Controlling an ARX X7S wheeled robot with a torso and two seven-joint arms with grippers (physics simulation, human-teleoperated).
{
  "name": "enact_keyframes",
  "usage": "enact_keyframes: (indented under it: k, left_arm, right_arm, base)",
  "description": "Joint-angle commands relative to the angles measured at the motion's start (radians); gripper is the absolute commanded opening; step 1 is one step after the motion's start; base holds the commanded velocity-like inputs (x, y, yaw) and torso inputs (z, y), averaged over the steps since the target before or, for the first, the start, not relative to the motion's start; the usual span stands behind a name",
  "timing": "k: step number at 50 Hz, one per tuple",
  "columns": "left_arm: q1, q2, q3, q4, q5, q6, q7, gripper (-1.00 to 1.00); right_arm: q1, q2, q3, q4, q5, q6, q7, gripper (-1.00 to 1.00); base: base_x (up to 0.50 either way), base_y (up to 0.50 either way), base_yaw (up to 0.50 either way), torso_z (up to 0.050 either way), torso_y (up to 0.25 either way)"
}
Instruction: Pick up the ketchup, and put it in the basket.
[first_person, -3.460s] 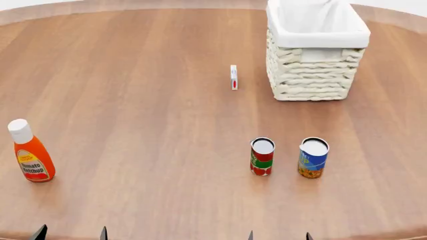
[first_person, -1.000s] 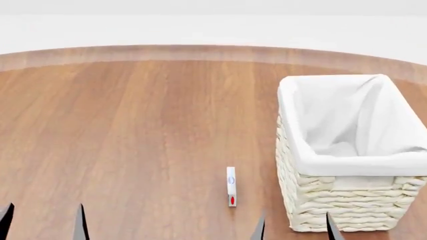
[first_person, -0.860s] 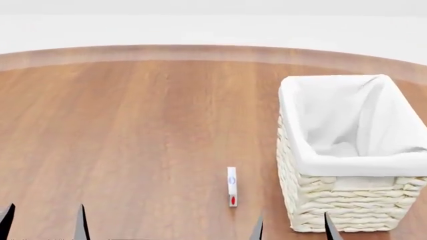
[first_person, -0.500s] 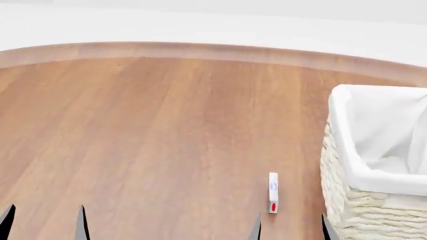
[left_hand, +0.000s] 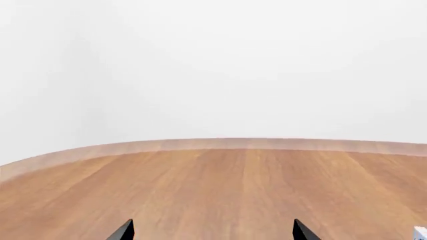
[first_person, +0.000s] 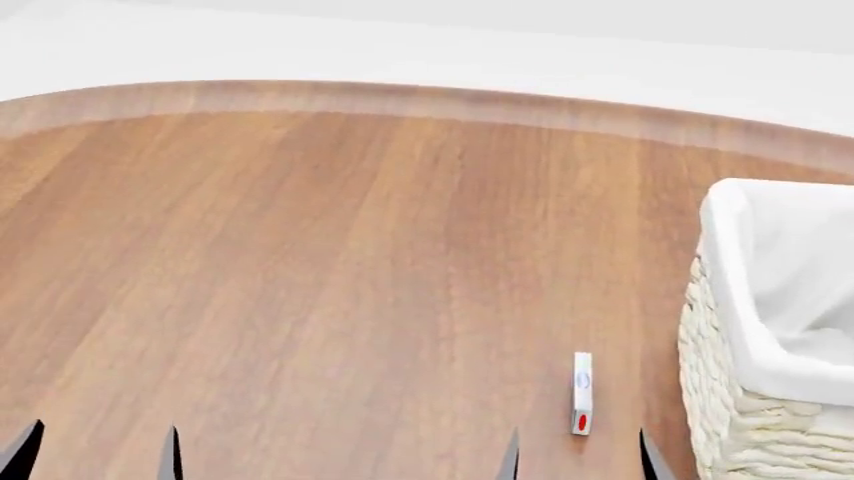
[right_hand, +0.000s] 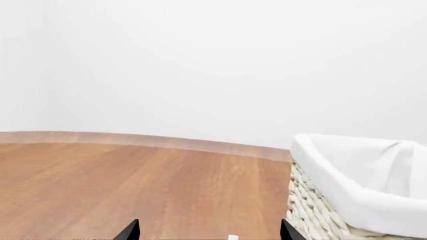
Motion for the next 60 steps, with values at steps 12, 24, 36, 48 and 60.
enact_keyframes:
  k: [12, 24, 36, 48, 60]
  left_arm:
    - [0.232, -0.041, -0.079, 0.061, -0.065, 0.052, 0.029, 1.00]
    - [0.369, -0.074, -0.079, 0.059, -0.055, 0.110, 0.044, 1.00]
    - [0.493, -0.084, -0.095, 0.025, -0.079, 0.176, 0.047, 1.00]
    - [0.592, -0.096, -0.128, -0.001, -0.056, 0.232, 0.020, 1.00]
    - [0.665, -0.109, -0.164, -0.037, -0.094, 0.258, 0.014, 1.00]
  right_arm:
    - [0.000, -0.006, 0.003, 0.016, 0.003, -0.023, -0.026, 1.00]
    - [0.004, -0.003, -0.008, 0.029, 0.011, -0.028, -0.023, 1.00]
    - [0.007, 0.002, -0.017, 0.040, 0.020, -0.034, -0.019, 1.00]
    - [0.013, 0.005, -0.027, 0.062, 0.027, -0.044, -0.019, 1.00]
    - [0.016, 0.008, -0.039, 0.075, 0.032, -0.049, -0.015, 1.00]
  base:
    - [0.00, 0.00, 0.00, 0.000, 0.000]
    - [0.00, 0.00, 0.00, 0.000, 0.000]
    - [0.00, 0.00, 0.00, 0.000, 0.000]
    - [0.00, 0.00, 0.00, 0.000, 0.000]
    - [0.00, 0.00, 0.00, 0.000, 0.000]
